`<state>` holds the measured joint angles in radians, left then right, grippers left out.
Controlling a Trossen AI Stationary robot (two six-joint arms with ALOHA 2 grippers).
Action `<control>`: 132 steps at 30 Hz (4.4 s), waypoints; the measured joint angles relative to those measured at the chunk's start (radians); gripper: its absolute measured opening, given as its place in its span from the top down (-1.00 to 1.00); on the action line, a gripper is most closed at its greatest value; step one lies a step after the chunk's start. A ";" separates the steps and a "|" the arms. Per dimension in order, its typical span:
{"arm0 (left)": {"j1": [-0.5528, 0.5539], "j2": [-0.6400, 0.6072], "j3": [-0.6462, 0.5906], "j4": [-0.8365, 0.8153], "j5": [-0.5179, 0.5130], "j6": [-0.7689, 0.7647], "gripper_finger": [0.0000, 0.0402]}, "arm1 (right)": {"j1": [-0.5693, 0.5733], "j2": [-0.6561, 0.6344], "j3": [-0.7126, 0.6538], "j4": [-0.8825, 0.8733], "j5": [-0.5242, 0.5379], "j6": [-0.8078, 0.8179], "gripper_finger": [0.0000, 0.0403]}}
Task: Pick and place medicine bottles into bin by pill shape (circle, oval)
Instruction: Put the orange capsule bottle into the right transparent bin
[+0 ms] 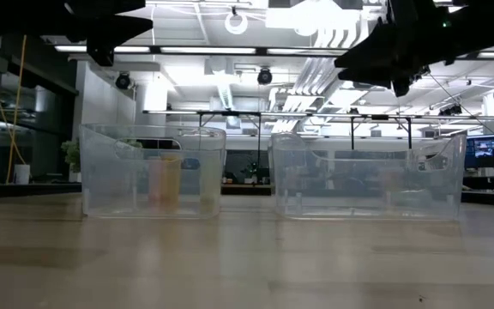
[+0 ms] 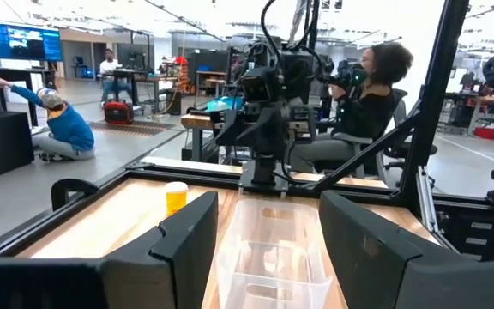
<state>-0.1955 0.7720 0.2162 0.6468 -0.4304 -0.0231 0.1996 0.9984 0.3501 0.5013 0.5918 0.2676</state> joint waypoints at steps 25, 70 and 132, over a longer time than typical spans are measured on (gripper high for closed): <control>0.000 0.000 0.000 0.001 0.000 -0.003 0.03 | 0.001 0.005 0.021 -0.111 0.155 0.071 0.20; 0.000 0.000 0.000 -0.032 0.002 -0.071 0.03 | -0.468 0.260 0.118 -0.794 0.147 0.773 -0.60; 0.000 0.000 0.000 -0.029 0.001 -0.071 0.03 | -0.042 0.256 0.409 -0.413 -0.161 0.039 0.01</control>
<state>-0.1954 0.7719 0.2165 0.6182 -0.4297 -0.0940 0.1574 1.2549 0.7590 0.0882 0.4311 0.3064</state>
